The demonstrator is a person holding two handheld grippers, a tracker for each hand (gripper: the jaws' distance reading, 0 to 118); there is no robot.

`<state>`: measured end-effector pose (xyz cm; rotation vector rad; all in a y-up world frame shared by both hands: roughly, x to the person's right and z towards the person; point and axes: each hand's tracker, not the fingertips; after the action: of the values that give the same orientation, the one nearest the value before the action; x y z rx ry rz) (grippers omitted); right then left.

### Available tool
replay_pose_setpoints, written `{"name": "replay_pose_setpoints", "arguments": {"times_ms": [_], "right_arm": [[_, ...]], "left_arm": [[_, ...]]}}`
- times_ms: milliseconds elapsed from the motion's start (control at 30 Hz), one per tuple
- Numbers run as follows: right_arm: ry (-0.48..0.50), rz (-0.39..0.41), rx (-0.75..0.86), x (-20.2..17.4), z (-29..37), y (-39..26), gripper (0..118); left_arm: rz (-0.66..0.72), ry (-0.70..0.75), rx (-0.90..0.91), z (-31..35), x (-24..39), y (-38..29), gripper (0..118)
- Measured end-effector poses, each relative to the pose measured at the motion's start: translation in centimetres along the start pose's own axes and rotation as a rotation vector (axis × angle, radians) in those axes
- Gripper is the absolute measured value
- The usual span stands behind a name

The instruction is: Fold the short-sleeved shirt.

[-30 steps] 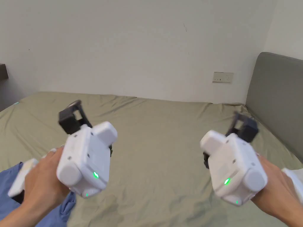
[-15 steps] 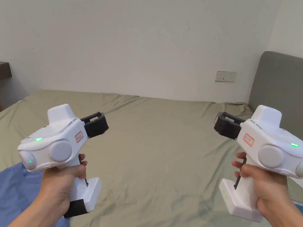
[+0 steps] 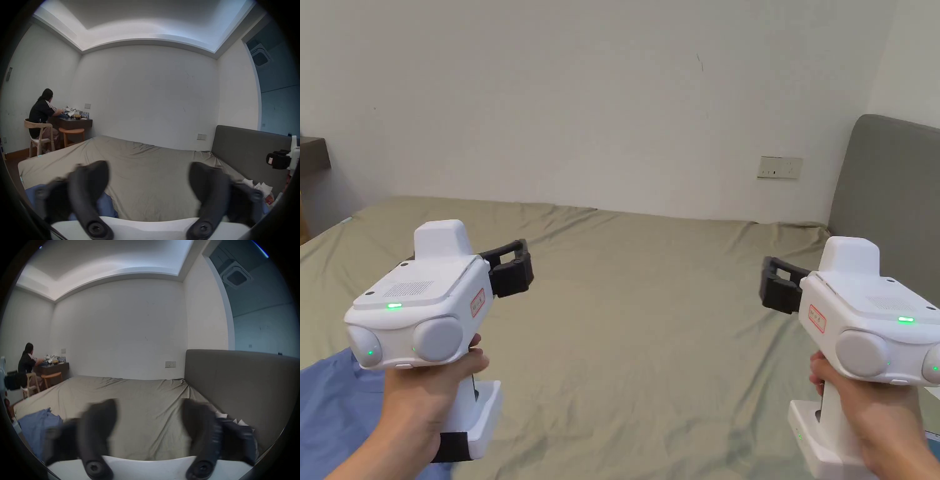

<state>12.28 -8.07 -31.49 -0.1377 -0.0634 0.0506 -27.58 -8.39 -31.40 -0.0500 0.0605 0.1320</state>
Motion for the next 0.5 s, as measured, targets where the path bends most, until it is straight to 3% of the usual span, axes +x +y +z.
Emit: {"name": "replay_pose_setpoints", "arguments": {"times_ms": [33, 67, 133, 233, 367, 500], "right_arm": [[-0.01, 0.018, 0.007, 0.2, 0.1, 0.1, 9], [-0.031, 0.023, 0.013, 0.1, 0.1, 0.1, 3], [-0.046, -0.011, 0.02, 0.4, 0.4, 0.1, 1], [-0.081, 0.022, 0.011, 0.7, 0.7, 0.1, 0], [-0.086, 0.026, 0.015, 1.2, 0.9, 0.3, 0], [-0.091, 0.008, -0.01, 1.5, 0.6, 0.2, 0]], "left_arm": [[-0.017, 0.015, 0.01, 0.1, 0.2, 0.1, 45], [-0.045, 0.058, 0.026, 0.1, 0.4, 0.1, 8], [-0.102, 0.131, 0.008, 0.0, 0.6, 0.2, 1], [-0.041, -0.048, -0.022, 0.3, -0.4, 0.3, 0], [-0.196, 0.007, 0.012, 0.6, 1.0, -0.2, 0], [-0.147, -0.022, -0.006, 0.4, 1.4, 0.1, 0]]}}
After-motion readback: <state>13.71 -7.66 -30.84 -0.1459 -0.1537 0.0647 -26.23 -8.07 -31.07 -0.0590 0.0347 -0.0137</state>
